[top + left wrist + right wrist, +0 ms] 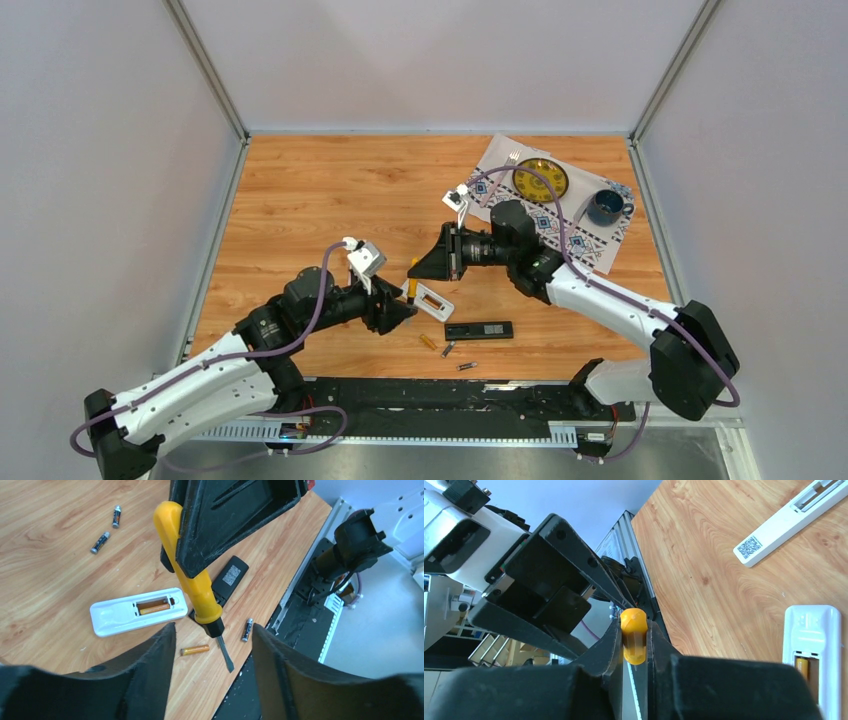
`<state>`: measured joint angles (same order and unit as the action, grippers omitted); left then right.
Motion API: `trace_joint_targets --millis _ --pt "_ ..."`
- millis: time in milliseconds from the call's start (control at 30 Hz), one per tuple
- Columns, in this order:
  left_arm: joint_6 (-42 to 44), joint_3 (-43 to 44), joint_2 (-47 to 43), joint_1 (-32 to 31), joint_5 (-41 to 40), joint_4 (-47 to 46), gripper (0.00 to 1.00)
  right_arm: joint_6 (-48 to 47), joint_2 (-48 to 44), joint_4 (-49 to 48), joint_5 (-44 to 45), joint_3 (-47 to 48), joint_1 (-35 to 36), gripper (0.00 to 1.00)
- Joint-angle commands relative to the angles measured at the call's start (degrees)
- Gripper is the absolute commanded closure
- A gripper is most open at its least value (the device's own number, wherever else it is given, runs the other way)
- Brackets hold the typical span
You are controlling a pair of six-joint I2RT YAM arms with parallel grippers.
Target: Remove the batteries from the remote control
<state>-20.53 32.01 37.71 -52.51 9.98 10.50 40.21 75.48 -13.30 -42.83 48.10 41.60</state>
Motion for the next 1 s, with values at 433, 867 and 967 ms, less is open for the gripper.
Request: trace_joint_targets --millis 433,867,967 --pt "-10.3 -11.0 1.6 -0.1 -8.1 -10.2 0.42 -9.2 -7.5 4.3 26.1 -5.5 -1.4 1.00" --pt "-17.6 -11.8 23.0 -0.1 -7.9 -26.5 1.00 -9.2 2.5 -0.2 37.6 -4.4 -1.6 1.00" --pt "-18.3 -10.5 28.5 -0.1 -6.6 -29.3 1.00 -10.2 4.9 0.8 38.5 -3.5 -1.6 1.00"
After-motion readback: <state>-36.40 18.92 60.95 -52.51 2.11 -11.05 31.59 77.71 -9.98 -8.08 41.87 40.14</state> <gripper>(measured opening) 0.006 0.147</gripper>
